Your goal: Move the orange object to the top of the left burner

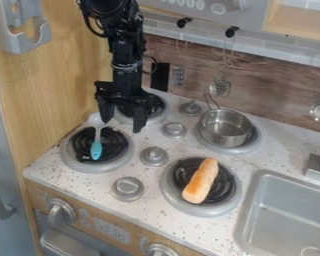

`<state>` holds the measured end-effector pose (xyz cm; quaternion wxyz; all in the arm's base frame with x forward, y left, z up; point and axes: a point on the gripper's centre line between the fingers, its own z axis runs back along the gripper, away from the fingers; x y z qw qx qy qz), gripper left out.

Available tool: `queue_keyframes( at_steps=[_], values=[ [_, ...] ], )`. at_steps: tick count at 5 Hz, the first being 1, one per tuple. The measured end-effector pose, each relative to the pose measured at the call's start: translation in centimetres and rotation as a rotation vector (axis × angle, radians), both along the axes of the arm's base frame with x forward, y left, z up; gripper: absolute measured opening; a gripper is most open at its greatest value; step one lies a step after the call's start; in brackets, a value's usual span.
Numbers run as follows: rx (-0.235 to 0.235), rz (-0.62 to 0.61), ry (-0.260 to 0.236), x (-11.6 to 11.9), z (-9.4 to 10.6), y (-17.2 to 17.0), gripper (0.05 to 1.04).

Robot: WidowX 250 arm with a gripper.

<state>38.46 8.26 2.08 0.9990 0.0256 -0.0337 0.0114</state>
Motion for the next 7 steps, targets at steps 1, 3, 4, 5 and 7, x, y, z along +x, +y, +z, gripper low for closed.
queue_keyframes(
  at_steps=[1, 3, 4, 5, 7],
  values=[
    [-0.015, 0.001, 0.042, -0.6, -1.6, -0.2, 0.999],
    [-0.054, -0.137, 0.038, -0.3, -2.4, -5.1, 0.999],
    [-0.078, -0.212, 0.027, 0.0, -2.4, -8.3, 0.999],
    [-0.108, -0.273, 0.019, 0.2, -2.0, -11.7, 0.999],
    [-0.098, -0.297, 0.075, 0.3, -5.2, -15.2, 0.999]
  ],
)
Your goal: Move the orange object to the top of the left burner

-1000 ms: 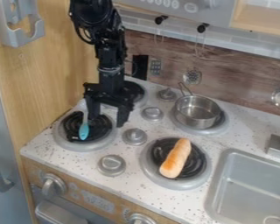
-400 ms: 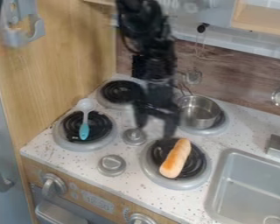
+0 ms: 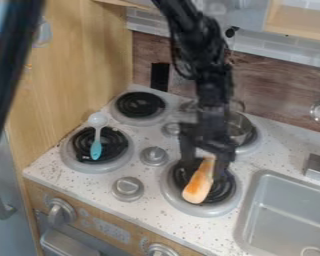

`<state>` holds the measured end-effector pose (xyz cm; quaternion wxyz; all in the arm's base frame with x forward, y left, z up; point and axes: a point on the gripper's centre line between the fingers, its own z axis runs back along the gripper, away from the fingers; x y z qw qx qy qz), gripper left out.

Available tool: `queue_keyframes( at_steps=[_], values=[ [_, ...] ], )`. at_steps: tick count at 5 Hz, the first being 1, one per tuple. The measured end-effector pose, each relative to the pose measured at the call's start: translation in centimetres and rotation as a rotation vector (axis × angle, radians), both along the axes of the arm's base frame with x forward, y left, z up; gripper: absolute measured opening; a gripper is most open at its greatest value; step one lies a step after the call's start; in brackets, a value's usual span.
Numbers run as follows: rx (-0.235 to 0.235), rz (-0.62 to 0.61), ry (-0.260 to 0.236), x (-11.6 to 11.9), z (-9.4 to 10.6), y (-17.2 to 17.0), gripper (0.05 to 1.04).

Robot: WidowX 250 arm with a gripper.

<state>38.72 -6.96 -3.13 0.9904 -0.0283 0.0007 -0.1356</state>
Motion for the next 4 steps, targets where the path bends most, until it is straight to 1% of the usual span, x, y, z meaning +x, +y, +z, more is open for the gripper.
queue_keyframes(
  at_steps=[1, 2, 3, 4],
  values=[
    [0.039, 0.009, 0.052, -0.6, -1.5, -0.3, 0.999],
    [0.085, 0.016, 0.069, -0.8, -2.3, 0.4, 0.940],
    [0.091, 0.021, 0.049, -0.7, -2.4, 0.5, 0.660],
    [0.095, -0.004, 0.010, -1.0, -2.2, 0.8, 0.626]
  ],
)
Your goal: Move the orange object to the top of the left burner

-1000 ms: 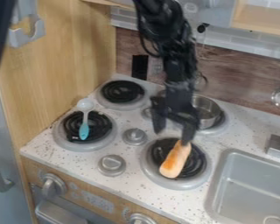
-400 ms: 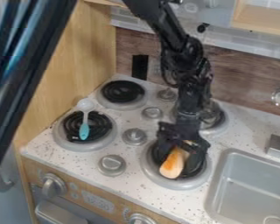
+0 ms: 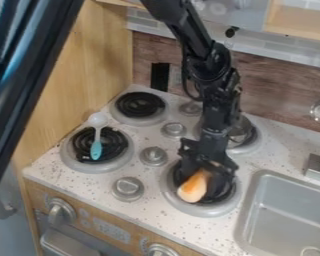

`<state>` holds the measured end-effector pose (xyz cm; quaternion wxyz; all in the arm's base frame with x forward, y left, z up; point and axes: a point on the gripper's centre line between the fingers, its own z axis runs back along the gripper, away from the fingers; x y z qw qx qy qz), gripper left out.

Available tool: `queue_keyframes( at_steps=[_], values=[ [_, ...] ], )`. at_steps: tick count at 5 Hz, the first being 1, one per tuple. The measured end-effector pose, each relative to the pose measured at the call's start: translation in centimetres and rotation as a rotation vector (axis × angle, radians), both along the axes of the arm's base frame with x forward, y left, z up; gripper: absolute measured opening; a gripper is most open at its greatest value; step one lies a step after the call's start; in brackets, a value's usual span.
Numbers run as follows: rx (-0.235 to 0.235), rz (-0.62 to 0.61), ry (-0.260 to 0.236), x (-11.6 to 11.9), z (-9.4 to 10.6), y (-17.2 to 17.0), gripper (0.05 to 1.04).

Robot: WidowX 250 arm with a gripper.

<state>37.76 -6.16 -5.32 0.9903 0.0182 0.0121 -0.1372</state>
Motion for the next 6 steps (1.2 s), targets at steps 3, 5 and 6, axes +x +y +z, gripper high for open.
queue_keyframes(
  at_steps=[3, 5, 6],
  values=[
    [0.020, 0.207, -0.233, 4.6, 2.8, 10.3, 0.626],
    [0.014, 0.223, -0.346, 8.2, 4.2, 14.1, 0.625],
    [0.024, 0.211, -0.406, 9.0, 3.6, 15.3, 0.625]
  ],
)
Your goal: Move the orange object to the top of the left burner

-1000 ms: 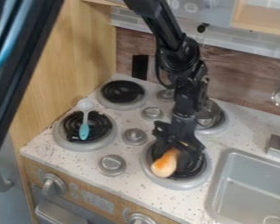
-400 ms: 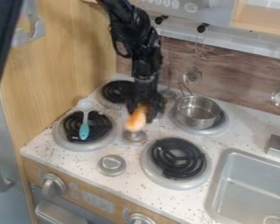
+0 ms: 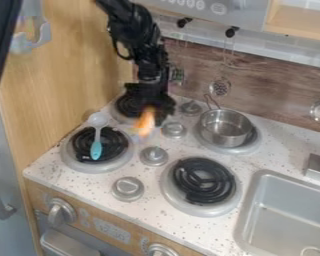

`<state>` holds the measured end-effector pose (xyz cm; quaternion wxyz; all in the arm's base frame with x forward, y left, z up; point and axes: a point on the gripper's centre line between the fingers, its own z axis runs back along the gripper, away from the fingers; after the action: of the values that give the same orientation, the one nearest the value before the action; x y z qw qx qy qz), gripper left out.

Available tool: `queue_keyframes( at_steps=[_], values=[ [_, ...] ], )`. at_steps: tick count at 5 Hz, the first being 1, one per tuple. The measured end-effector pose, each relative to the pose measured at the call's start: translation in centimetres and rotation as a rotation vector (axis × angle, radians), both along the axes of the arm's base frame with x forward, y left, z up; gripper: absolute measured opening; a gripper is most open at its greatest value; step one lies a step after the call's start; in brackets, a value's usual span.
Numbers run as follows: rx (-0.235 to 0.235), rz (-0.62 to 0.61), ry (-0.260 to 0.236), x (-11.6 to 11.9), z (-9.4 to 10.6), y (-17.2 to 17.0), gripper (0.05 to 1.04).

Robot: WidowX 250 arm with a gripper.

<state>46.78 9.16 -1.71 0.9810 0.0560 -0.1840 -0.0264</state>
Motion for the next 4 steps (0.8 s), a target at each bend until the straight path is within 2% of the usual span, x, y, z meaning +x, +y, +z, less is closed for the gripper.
queue_keyframes(
  at_steps=[1, 2, 4],
  values=[
    [0.018, 0.002, -0.057, 0.7, -1.1, 1.2, 0.624],
    [0.015, 0.049, -0.118, 1.5, -1.5, 3.5, 0.624],
    [-0.040, 0.038, -0.188, 4.3, -2.0, 3.9, 0.623]
  ],
)
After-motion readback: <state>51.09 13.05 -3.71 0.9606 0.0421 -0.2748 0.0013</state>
